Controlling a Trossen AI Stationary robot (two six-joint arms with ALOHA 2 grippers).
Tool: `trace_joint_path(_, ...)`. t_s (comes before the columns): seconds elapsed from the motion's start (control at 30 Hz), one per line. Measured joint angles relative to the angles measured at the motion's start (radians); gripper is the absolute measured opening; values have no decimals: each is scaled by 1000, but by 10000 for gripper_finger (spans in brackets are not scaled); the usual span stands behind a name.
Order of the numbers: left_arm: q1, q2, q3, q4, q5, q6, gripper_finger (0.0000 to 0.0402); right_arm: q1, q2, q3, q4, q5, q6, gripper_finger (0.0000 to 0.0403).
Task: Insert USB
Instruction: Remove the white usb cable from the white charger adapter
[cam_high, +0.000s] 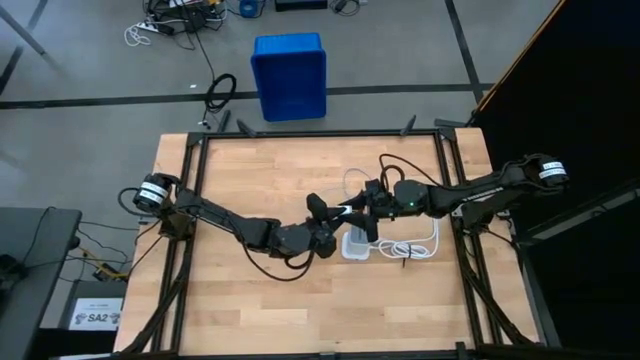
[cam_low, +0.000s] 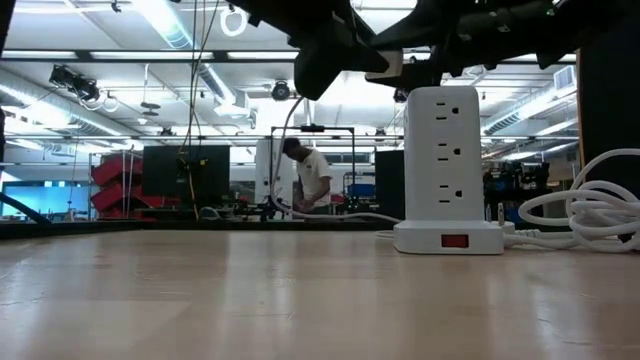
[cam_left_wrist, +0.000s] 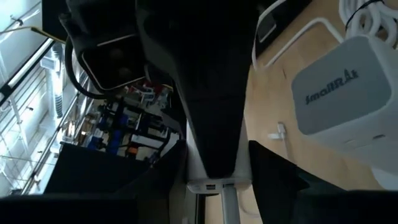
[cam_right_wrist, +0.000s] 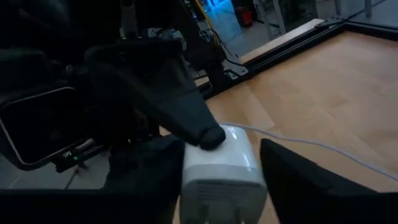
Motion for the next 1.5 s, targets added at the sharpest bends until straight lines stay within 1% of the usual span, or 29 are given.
trace_joint_path(0.1, 0, 0, 0, -1, -4, 2, 125, -1, 0, 0, -2, -25, 1, 115)
trace_joint_path(0.13, 0, 0, 0, -1, -4, 3, 126, -1, 0, 0, -2, -27, -2, 111)
trace_joint_path(0.17, -2, 0, 0, -2, -11, 2, 127, -1, 0, 0, -1, -30, -7, 111)
trace_joint_path(0.27, -18, -15, 1, -19, -80, 6, 140, -1, 2, 4, 8, -31, -26, 111)
trace_joint_path(0.37, -40, -53, -6, -99, -149, -31, 162, -1, -4, 2, 2, -35, -33, 111)
trace_joint_path(0.43, -51, -69, -1, -105, -136, -63, 175, 0, -5, 1, -1, -42, -36, 111)
trace_joint_path(0.57, -54, -71, 0, -171, -175, -116, 187, 0, -9, -2, -15, -48, -38, 111)
trace_joint_path(0.77, -43, -72, -5, -210, -108, -218, 189, 2, -11, -2, -27, -52, -38, 111)
trace_joint_path(0.9, -41, -72, -6, -211, -85, -228, 189, 4, -11, -3, -33, -50, -37, 111)
trace_joint_path(1.07, -49, -97, -6, -214, -84, -233, 190, 2, -13, -2, -34, -39, -36, 111)
trace_joint_path(1.23, -53, -121, -6, -241, 27, -305, 190, 0, -13, -1, -34, -30, -36, 111)
trace_joint_path(1.37, -37, -118, -6, -318, 51, -385, 190, 0, -13, -1, -37, -33, -36, 111)
trace_joint_path(1.5, -11, -115, -6, -340, 51, -436, 190, 0, -13, -1, -33, -37, -36, 111)
